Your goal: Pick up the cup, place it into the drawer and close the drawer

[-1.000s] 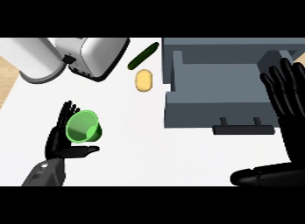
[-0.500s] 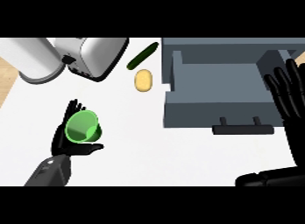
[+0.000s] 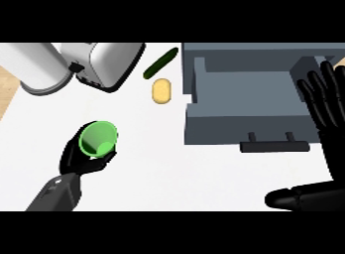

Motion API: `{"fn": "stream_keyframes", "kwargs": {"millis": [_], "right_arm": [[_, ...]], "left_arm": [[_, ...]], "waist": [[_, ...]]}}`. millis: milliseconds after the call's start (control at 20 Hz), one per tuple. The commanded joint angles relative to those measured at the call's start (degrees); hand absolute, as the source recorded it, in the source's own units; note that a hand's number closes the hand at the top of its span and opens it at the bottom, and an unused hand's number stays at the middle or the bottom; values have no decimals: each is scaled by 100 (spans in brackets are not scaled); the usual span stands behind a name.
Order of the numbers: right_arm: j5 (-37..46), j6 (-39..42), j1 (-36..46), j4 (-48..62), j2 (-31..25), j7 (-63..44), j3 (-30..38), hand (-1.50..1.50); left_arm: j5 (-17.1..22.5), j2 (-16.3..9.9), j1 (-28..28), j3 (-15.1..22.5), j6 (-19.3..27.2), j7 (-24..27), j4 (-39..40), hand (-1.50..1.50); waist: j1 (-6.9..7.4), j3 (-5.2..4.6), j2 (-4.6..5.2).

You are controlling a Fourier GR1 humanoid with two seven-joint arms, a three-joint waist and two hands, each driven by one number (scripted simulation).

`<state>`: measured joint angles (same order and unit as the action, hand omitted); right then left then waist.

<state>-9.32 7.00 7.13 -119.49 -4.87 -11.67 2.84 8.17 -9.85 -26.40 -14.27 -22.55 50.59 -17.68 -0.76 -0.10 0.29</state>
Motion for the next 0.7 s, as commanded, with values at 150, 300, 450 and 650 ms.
{"fn": "stream_keyframes", "kwargs": {"millis": [150,300,450,650], "right_arm": [[-123,67,79,47,-146,-6,220,-150],[-8,177,-152,247,-22,417,86,-150],[146,-53,277,379,-19,152,73,-150],[94,76,-238,30,29,220,-30,-150]], "left_arm": [[-124,106,104,131,-273,949,-194,150],[77,108,47,-134,141,1036,-96,150],[135,63,586,-151,303,1198,-456,150],[247,128,684,-210,644,1254,-1012,150]], "waist": [[12,2,-8],[0,1,-1],[99,6,-20],[99,10,-33]]}}
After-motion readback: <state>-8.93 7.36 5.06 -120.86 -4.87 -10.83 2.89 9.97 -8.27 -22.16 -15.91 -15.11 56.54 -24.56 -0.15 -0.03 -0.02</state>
